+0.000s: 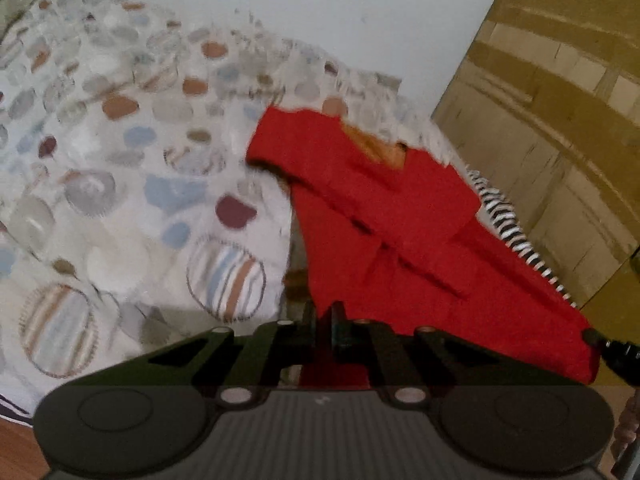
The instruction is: Fold small clothes
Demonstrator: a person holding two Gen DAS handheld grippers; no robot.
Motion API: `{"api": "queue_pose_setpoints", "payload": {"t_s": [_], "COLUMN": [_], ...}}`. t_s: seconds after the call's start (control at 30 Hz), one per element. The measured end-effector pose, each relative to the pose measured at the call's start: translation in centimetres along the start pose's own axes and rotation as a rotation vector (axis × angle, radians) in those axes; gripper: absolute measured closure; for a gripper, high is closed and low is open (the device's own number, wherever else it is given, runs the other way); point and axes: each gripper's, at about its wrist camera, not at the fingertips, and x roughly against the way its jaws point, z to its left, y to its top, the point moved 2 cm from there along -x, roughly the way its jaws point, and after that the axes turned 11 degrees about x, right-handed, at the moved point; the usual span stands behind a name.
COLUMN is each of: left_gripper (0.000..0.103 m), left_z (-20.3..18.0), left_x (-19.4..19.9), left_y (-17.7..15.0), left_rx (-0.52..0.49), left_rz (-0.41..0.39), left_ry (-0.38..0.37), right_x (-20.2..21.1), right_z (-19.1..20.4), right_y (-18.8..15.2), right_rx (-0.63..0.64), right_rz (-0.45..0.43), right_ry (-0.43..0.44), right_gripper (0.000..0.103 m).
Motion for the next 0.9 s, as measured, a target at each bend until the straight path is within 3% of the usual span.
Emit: {"api": "queue_pose_setpoints", "payload": {"t_s": [0.2, 0.3, 0.47, 0.63, 0.67, 0.8, 0.83, 0.9], "left_gripper": [0.098, 0.098, 0.097, 0.092, 0.086, 0.03, 0.026, 0.011], "left_z": [1.1, 2.3, 3.2, 3.3, 3.3, 2.8, 2.5, 1.8], "left_x": [0.2, -1.5, -2.6, -2.8, -2.6, -1.5, -1.2, -0.8], "left_y": [-1.1, -2.3, -3.2, -3.3, -3.3, -3.4, -3.4, -3.4], "left_rx": [-0.019, 0.024, 0.052, 0.07, 0.067, 0.034, 0.015, -0.027], "left_rz": [0.071, 0.109, 0.12, 0.103, 0.09, 0.015, -0.009, -0.042], "left_ry": [0.06, 0.066, 0.077, 0.098, 0.104, 0.127, 0.142, 0.159], "right_x": [2.3, 1.7, 1.0, 0.8, 0.7, 1.3, 1.4, 1.6], "right_z": [1.5, 0.2, -0.8, 0.0, 0.1, 0.7, 1.0, 1.9], "right_y": [-0.3, -2.2, -4.1, -4.2, -4.4, -5.0, -5.2, -5.7], "right_rx": [0.141, 0.103, 0.063, 0.158, 0.178, 0.273, 0.302, 0.409], "right_rz": [0.068, 0.121, 0.15, 0.16, 0.164, 0.151, 0.146, 0.143], "right_ry": [-0.002, -0.021, -0.023, -0.058, -0.072, -0.094, -0.105, -0.126], "right_gripper": [0.098, 0.098, 0.097, 0.094, 0.087, 0.073, 0.069, 0.048]}}
